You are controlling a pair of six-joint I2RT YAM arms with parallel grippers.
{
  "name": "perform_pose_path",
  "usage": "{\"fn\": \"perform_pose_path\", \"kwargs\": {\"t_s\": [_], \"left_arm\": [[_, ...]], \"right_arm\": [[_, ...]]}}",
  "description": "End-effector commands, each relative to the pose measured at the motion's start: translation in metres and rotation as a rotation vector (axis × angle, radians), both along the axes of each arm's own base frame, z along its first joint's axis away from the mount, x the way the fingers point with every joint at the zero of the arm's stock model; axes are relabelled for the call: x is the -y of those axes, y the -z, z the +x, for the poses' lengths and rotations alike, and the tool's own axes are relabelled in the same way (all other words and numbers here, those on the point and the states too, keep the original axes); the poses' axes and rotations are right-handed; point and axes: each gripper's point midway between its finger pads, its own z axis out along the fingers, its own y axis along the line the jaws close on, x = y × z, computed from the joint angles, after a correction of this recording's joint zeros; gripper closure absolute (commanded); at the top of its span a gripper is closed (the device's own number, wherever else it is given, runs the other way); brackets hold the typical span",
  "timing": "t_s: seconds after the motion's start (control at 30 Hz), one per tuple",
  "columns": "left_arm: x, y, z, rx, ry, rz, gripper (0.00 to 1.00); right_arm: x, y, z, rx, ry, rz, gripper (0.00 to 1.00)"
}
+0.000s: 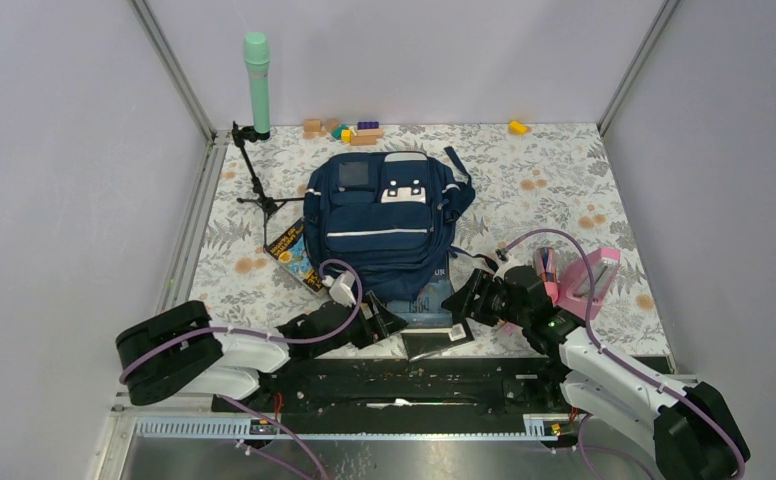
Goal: Pack the student bag
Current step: Pick up the book from the center of the board.
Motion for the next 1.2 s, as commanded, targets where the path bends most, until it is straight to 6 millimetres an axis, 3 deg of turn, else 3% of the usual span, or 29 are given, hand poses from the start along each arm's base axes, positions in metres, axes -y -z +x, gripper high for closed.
{"fn": "perform_pose_path", "kwargs": {"t_s": [0.0, 0.07, 0.17, 0.27, 0.63, 0.9, 1.17], "left_arm": [[0.021, -0.027, -0.001, 0.0, 0.039, -0.164, 0.22], [0.023, -0.027, -0.003, -0.006, 0.051, -0.182, 0.26], [0.027, -0.036, -0.002, 0.005, 0.053, -0.225, 0.43], [0.03, -0.046, 0.001, 0.026, 0.054, -0.238, 0.52], [0.013, -0.071, 0.017, 0.151, -0.006, -0.121, 0.55], [0.034, -0.082, 0.015, 0.151, 0.046, -0.209, 0.6], [0.036, -0.095, 0.023, 0.204, 0.025, -0.221, 0.62]], "right_arm": [[-0.006, -0.013, 0.002, 0.023, -0.021, 0.009, 0.34], [-0.005, -0.012, 0.002, 0.022, -0.021, 0.005, 0.34], [-0.005, -0.011, 0.002, 0.019, -0.024, -0.001, 0.34], [-0.006, -0.01, 0.001, 0.014, -0.028, -0.004, 0.34], [-0.007, -0.012, 0.002, 0.018, -0.024, 0.012, 0.33], [-0.013, -0.017, 0.0, 0.008, -0.032, 0.055, 0.3], [-0.015, -0.011, -0.004, -0.01, -0.024, 0.073, 0.31]]}}
